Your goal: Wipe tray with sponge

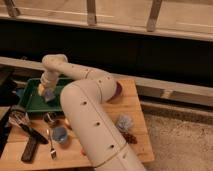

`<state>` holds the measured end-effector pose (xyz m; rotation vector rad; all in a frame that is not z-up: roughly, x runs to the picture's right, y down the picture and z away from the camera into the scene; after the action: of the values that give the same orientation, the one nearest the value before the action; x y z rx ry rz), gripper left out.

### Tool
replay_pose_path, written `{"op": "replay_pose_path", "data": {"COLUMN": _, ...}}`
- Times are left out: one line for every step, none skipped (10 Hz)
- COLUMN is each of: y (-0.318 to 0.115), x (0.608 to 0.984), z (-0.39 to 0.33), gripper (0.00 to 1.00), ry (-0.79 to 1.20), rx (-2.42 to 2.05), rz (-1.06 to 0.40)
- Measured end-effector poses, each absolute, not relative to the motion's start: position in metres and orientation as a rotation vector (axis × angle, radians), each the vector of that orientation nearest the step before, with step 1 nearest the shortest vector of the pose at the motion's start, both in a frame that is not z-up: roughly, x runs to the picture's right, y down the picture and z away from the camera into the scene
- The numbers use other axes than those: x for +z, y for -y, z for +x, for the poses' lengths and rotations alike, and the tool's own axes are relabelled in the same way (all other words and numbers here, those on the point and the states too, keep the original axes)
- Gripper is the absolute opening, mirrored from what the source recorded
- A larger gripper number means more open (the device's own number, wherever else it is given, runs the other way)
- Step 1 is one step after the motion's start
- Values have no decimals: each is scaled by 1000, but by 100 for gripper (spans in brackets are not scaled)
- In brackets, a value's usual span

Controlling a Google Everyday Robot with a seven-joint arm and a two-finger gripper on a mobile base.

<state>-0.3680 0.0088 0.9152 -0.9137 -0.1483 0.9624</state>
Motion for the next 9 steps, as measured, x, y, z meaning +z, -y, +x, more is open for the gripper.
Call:
{"op": "replay_pose_path", "data": {"y": -15, "x": 910, "z": -365, "gripper": 0, "ry": 141, "rx": 964, "rz": -920}}
{"op": "replay_pose_path", "data": {"y": -20, "x": 907, "z": -354, "gripper": 0, "ry": 125, "rx": 977, "rz": -917}}
{"op": "replay_pose_path", "data": {"y": -26, "x": 905, "z": -339, "gripper": 0, "ry": 105, "rx": 994, "rz": -909}}
{"op": "replay_pose_path", "data": {"y": -28, "x": 904, "z": -321, "gripper": 0, "ry": 84, "rx": 1013, "rz": -896}}
{"op": "replay_pose_path", "data": {"y": -27, "x": 907, "z": -302, "gripper": 0, "ry": 59, "rx": 1029, "rz": -873}}
{"op": "replay_pose_path", "data": {"y": -24, "x": 910, "z": -292, "gripper": 0, "ry": 48, "rx": 1033, "rz": -861}}
{"op": "replay_pose_path", "data": {"y": -22, "x": 911, "z": -287, "gripper": 0, "ry": 41, "rx": 1036, "rz": -848}}
{"op": "replay_pose_path", "data": {"y": -19, "x": 913, "z": -287, "gripper": 0, "ry": 38, "rx": 1036, "rz": -833}}
{"op": "replay_pose_path", "data": {"y": -15, "x": 915, "z": -293, "gripper": 0, "ry": 40, "rx": 1033, "rz": -820}}
